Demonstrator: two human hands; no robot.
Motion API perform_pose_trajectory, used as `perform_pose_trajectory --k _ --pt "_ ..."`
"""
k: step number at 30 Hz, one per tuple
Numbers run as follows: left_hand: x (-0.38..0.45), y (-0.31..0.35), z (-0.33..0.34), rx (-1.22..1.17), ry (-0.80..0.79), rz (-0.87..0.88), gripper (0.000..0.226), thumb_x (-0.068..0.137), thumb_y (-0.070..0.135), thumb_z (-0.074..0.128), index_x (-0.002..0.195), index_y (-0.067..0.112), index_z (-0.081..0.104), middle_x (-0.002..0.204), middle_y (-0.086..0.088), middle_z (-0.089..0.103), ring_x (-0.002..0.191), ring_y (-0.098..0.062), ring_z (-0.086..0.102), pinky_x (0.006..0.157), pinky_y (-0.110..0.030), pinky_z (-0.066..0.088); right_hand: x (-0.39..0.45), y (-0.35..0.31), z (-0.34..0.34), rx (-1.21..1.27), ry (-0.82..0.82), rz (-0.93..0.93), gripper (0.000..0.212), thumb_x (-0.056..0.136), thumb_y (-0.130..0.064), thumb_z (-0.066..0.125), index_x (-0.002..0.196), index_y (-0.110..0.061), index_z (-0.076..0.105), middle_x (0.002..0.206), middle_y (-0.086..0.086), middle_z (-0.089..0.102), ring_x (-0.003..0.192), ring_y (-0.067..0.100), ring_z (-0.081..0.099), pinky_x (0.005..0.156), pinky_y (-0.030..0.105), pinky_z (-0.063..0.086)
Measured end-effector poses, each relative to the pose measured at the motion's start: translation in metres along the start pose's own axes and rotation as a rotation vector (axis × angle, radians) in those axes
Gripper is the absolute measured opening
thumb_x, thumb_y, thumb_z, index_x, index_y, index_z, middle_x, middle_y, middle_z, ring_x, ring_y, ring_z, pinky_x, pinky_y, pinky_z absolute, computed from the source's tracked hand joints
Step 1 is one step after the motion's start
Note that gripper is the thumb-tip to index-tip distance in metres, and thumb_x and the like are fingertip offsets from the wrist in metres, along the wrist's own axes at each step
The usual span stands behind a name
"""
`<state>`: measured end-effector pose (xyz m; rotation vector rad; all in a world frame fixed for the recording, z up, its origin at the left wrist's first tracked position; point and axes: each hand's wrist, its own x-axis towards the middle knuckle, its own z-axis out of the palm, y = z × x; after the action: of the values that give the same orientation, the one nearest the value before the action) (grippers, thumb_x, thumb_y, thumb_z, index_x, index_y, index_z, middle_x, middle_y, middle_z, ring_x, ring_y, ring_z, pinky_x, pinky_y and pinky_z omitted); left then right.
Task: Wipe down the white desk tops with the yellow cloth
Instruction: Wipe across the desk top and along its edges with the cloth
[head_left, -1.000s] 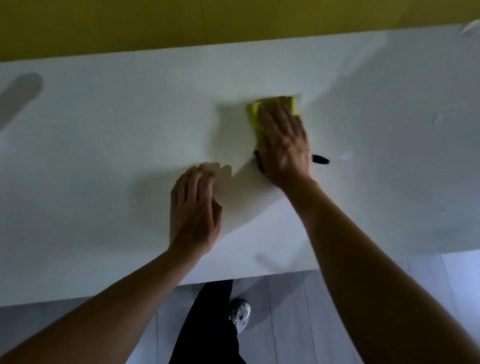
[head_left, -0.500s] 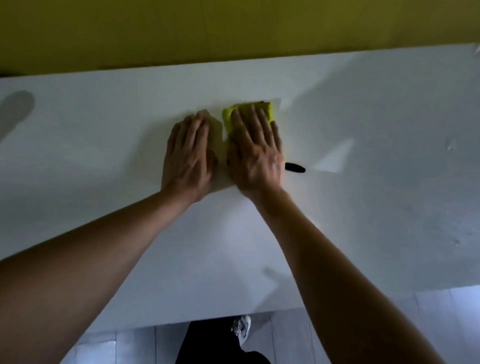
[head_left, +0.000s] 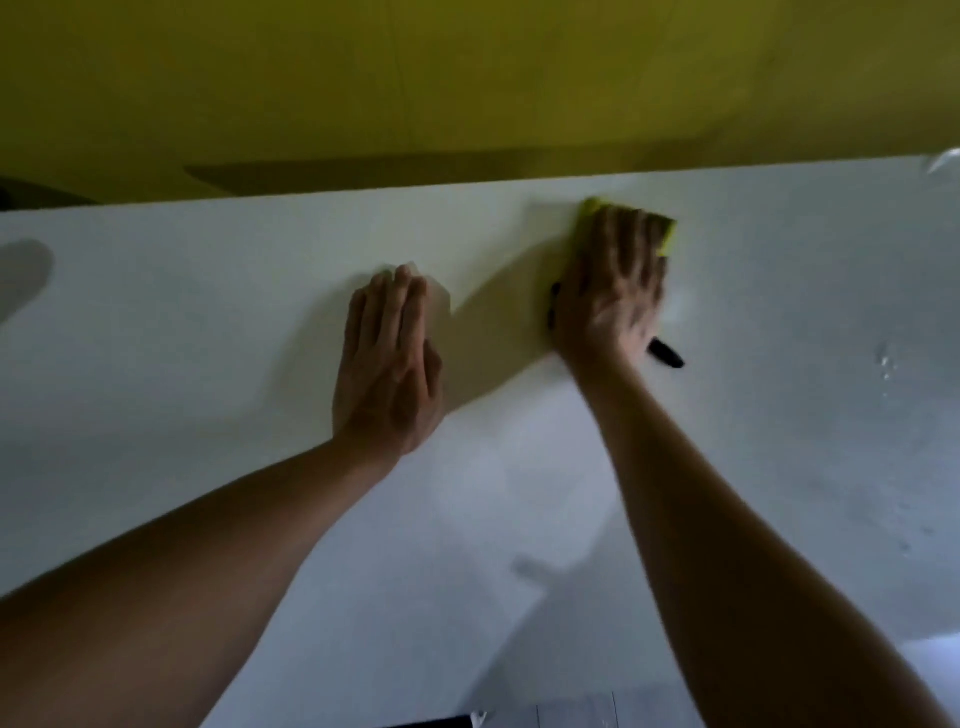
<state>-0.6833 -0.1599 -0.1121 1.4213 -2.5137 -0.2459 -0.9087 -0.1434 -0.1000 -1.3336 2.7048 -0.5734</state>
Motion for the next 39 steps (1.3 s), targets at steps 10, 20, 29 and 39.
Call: perform_pose_trajectory --k 10,20,29,39 --pt "0.003 -0.008 0.000 -0.009 0.023 -0.002 0.064 0.100 0.022 0.033 0.161 0.002 0.031 0.170 -0.017 0.027 0.158 -0.035 0.023 0.131 -0.046 0.014 0.030 0.001 0.009 0.018 -0.133 -0.340 0.065 0.096 -0.041 0.035 0.158 -0.022 0.036 0.166 0.008 0.028 0.156 0.026 0.017 0.126 0.043 0.014" --pt "0.006 -0.004 0.002 -0.038 0.074 -0.011 0.063 0.100 0.019 0.035 0.160 0.001 0.033 0.168 -0.019 0.031 0.157 -0.037 0.026 0.130 -0.048 0.017 0.061 -0.021 0.004 -0.072 -0.073 -0.025 0.071 0.092 -0.035 0.041 0.160 -0.020 0.027 0.169 0.010 0.018 0.157 0.031 0.008 0.126 0.043 0.010" --pt "0.001 -0.012 0.001 -0.096 0.092 -0.012 0.060 0.100 0.011 0.039 0.158 -0.004 0.035 0.165 -0.021 0.036 0.154 -0.036 0.032 0.130 -0.045 0.019 0.047 -0.082 0.034 0.035 -0.175 -0.658 0.053 0.102 -0.033 0.040 0.153 -0.022 0.044 0.160 0.005 0.041 0.152 0.026 0.030 0.124 0.044 0.023" --pt "0.007 -0.005 0.007 -0.058 0.098 -0.021 0.060 0.100 0.013 0.036 0.158 -0.004 0.034 0.167 -0.021 0.032 0.156 -0.038 0.028 0.130 -0.046 0.017 0.107 0.060 -0.028 -0.037 -0.044 0.111 0.059 0.104 -0.041 0.032 0.161 -0.029 0.024 0.169 0.005 0.017 0.157 0.025 0.010 0.127 0.041 0.012"
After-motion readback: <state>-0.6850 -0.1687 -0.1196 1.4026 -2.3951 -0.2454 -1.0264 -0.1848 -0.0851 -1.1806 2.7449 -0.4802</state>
